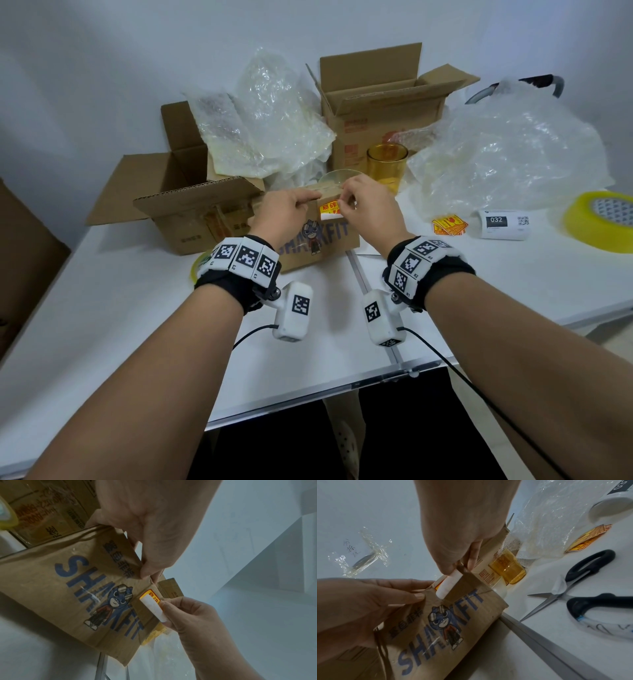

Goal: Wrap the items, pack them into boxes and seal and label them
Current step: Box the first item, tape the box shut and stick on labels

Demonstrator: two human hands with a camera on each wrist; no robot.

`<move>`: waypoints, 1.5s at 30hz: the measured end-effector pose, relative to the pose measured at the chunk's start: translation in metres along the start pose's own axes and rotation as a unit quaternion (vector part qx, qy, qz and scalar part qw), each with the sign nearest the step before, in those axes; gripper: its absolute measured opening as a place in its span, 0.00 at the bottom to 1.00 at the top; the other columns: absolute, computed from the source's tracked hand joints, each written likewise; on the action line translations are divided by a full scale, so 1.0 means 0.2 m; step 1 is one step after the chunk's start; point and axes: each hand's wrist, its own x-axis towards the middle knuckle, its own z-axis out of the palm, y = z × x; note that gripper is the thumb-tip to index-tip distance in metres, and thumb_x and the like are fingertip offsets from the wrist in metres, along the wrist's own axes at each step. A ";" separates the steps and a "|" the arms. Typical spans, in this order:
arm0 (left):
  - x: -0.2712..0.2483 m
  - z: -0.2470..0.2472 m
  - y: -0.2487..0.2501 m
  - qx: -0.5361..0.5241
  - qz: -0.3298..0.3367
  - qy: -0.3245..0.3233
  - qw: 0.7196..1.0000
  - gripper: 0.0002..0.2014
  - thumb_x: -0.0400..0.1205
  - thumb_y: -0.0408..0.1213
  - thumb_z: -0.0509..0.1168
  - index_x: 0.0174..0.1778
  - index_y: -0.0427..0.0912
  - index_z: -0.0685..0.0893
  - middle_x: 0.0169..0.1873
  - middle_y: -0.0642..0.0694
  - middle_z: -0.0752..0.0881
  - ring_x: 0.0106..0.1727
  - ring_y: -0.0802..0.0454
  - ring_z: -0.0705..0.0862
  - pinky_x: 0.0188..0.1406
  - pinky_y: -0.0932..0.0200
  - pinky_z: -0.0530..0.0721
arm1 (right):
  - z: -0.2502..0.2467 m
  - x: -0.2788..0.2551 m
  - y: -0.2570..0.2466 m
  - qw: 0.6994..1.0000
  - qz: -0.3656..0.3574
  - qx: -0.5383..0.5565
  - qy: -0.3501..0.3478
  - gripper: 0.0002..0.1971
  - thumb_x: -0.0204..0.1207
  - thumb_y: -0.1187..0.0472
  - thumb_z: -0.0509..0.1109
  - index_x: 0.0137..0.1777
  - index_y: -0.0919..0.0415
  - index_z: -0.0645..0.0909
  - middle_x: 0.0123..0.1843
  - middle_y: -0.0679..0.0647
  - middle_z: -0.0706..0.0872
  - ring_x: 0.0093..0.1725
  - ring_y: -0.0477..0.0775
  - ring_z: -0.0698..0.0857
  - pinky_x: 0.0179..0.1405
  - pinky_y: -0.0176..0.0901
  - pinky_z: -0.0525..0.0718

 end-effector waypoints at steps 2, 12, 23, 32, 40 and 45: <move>-0.01 0.00 0.01 -0.006 -0.014 0.003 1.000 0.20 0.85 0.38 0.57 0.63 0.68 0.84 0.54 0.50 0.88 0.40 0.47 0.82 0.57 0.38 0.84 | 0.00 0.00 -0.01 1.000 0.002 -0.008 0.000 0.07 0.78 0.58 0.67 0.42 0.59 0.81 0.53 0.51 0.83 0.48 0.55 0.82 0.48 0.53 0.82; -0.07 0.03 0.08 0.026 -0.035 0.067 0.997 0.12 0.78 0.56 0.71 0.56 0.61 0.84 0.56 0.60 0.79 0.71 0.48 0.69 0.56 0.47 0.63 | 0.00 -0.03 -0.03 1.000 -0.010 -0.015 0.010 0.06 0.79 0.59 0.67 0.44 0.61 0.79 0.53 0.53 0.81 0.46 0.57 0.81 0.40 0.48 0.79; -0.05 0.10 0.07 0.030 -0.048 0.115 0.992 0.06 0.80 0.54 0.69 0.51 0.64 0.84 0.58 0.61 0.81 0.68 0.48 0.70 0.62 0.36 0.67 | 0.02 -0.05 -0.02 1.000 -0.015 0.000 0.020 0.06 0.79 0.59 0.68 0.43 0.60 0.78 0.53 0.53 0.81 0.44 0.58 0.82 0.41 0.51 0.81; -0.05 0.09 0.06 0.013 -0.051 0.115 0.992 0.04 0.79 0.54 0.71 0.47 0.64 0.85 0.58 0.63 0.82 0.69 0.49 0.69 0.63 0.37 0.67 | 0.01 -0.04 0.00 0.999 0.015 0.036 0.006 0.07 0.77 0.58 0.72 0.43 0.62 0.85 0.62 0.50 0.83 0.55 0.51 0.83 0.51 0.41 0.77; -0.05 0.10 0.05 0.008 -0.054 0.114 0.992 0.04 0.78 0.54 0.71 0.46 0.63 0.86 0.56 0.65 0.81 0.68 0.50 0.69 0.61 0.38 0.66 | 0.00 -0.05 0.02 0.996 0.044 0.070 0.017 0.09 0.76 0.61 0.74 0.48 0.63 0.78 0.55 0.54 0.78 0.48 0.54 0.83 0.49 0.49 0.83; -0.05 0.10 0.05 0.006 -0.051 0.115 0.992 0.04 0.78 0.54 0.71 0.47 0.63 0.86 0.55 0.65 0.80 0.69 0.50 0.69 0.61 0.39 0.66 | 0.02 -0.05 0.04 0.993 0.034 0.112 -0.003 0.22 0.72 0.61 0.77 0.63 0.62 0.73 0.63 0.55 0.74 0.55 0.55 0.82 0.53 0.54 0.85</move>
